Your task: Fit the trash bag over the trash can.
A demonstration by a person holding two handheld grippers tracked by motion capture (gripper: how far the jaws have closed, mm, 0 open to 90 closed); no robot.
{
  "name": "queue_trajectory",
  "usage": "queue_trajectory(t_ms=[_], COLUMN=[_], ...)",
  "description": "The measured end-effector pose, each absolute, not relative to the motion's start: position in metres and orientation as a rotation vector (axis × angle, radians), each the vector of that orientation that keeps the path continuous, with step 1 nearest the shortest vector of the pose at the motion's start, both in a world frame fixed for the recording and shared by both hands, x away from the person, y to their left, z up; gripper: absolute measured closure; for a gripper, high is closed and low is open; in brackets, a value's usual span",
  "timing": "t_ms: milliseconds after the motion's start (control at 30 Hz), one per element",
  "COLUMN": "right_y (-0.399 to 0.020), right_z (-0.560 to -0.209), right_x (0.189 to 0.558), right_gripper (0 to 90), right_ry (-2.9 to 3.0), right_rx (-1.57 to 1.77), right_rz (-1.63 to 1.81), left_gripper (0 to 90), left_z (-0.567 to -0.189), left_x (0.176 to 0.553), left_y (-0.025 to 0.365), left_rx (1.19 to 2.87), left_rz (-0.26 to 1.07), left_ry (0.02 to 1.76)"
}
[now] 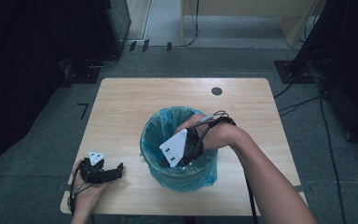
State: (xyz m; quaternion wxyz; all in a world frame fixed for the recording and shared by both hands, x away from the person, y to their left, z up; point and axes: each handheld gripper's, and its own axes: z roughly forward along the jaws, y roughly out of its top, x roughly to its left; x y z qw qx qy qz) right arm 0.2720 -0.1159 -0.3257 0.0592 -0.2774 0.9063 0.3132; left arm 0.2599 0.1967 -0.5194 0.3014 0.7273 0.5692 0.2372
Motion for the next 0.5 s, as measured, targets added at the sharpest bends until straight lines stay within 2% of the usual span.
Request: queue_trajectory(t_ms=[500], right_y=[-0.086], right_z=[-0.397], right_x=[0.291], right_gripper=[90.0], right_ry=[2.956], right_rx=[-0.896], right_rz=[0.671], left_gripper=[0.0], left_z=[-0.52], left_x=[0.26], left_y=[0.197], left_rx=[1.928], left_rz=[0.63], left_ry=[1.51])
